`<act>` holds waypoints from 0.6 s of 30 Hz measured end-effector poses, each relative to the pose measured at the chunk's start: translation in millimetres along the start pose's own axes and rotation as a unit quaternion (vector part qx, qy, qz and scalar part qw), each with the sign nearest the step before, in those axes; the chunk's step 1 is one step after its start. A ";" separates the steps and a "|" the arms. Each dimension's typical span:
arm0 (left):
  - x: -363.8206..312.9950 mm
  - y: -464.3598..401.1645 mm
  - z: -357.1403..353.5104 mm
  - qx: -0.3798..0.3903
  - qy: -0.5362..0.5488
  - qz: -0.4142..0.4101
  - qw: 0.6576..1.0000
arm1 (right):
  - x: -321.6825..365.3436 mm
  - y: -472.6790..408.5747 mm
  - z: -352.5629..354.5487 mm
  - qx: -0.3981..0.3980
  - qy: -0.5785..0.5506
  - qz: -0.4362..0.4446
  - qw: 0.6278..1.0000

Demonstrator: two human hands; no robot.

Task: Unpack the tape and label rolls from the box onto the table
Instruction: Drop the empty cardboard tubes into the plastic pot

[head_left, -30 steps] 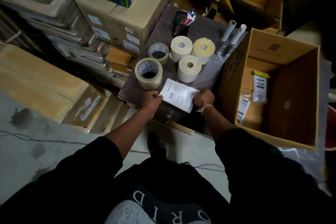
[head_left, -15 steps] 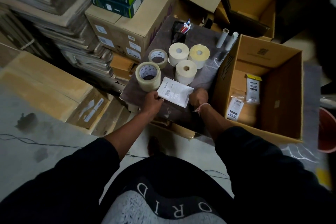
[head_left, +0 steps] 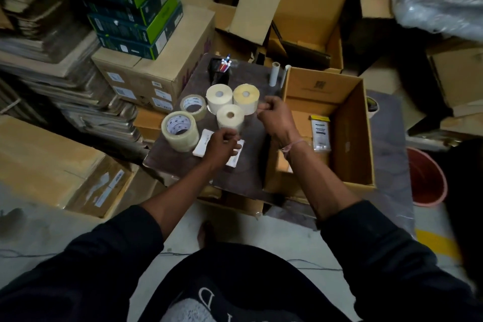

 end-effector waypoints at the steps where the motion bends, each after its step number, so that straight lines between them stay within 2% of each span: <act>1: -6.5 -0.1 -9.3 0.005 0.002 -0.007 1.000 | -5.0 -1.9 10.1 -0.001 -0.055 -0.028 0.998; 4: -23.7 1.3 -32.1 0.009 -0.004 -0.021 1.000 | -10.6 0.7 44.9 -0.014 -0.179 -0.067 0.981; 8: -45.3 1.7 -61.8 0.018 -0.045 -0.064 0.997 | -20.6 5.2 92.8 -0.056 -0.194 -0.071 0.977; 11: -67.2 1.8 -83.7 0.022 -0.085 -0.116 0.989 | -30.9 -0.3 125.7 -0.094 -0.095 -0.057 0.989; 14: -85.0 1.9 -102.4 0.035 -0.094 -0.125 0.987 | -29.9 -8.4 152.4 -0.139 0.041 0.002 0.989; 16: -87.8 -6.3 -114.9 0.051 -0.110 -0.122 0.985 | -24.1 -15.5 169.7 -0.188 0.179 0.078 0.963; 18: -87.5 -19.5 -123.9 0.055 -0.131 -0.112 0.983 | -21.7 -21.6 184.5 -0.237 0.317 0.122 0.910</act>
Point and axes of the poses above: each hand's wrist, its own y-axis away from the middle knuckle, its own z-axis out of the back of the hand, x = y × z, the point moved 6 cm from there along -y, towards the middle knuckle, and after that the axes turned 8 degrees about -x, right-handed, at the moved point
